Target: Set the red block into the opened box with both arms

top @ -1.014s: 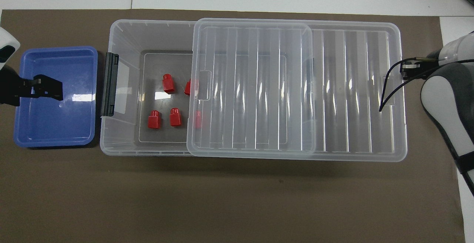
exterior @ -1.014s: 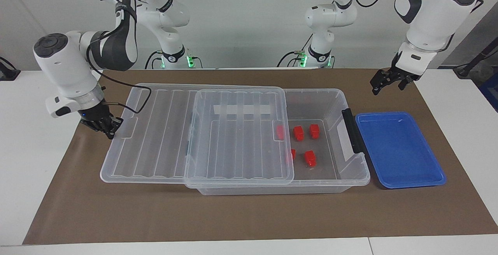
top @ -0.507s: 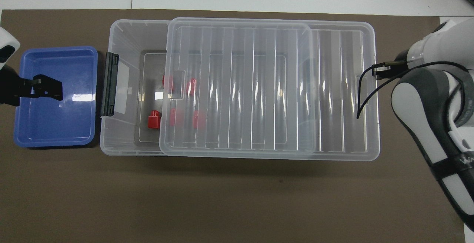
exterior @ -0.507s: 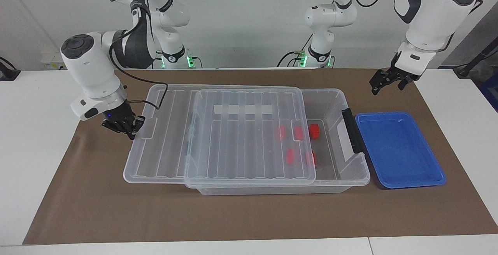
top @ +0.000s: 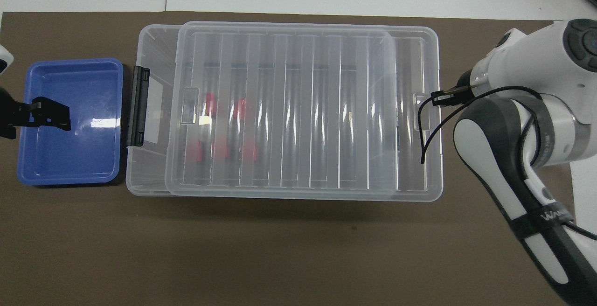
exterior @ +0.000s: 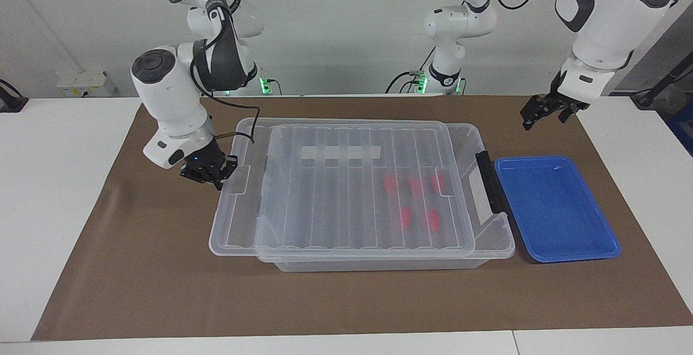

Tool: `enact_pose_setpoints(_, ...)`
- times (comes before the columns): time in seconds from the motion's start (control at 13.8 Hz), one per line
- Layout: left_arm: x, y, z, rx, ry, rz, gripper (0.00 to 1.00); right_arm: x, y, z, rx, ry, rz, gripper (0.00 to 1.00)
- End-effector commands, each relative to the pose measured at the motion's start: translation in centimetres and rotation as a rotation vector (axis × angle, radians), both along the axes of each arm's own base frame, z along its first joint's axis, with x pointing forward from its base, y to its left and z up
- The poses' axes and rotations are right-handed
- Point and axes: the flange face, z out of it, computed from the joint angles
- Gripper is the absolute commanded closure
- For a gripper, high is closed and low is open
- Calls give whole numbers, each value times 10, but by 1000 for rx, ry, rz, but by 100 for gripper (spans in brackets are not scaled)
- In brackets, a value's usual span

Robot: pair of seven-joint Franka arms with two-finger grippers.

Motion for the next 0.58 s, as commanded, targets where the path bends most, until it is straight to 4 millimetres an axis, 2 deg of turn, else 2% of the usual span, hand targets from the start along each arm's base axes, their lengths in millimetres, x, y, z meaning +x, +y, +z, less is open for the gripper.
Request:
enact_pose_setpoints(0.0, -24, 2, 25, -8, 5, -18, 0, -9, 17, 1, 23, 11, 43, 100)
enact_pose_setpoints(0.36, -22, 6, 24, -7, -5, -2, 0, -15, 45, 2, 32, 15, 71, 100)
enact_pose_setpoints(0.51, -23, 8, 25, -7, -8, 1, 0, -15, 46, 2, 32, 15, 71, 100)
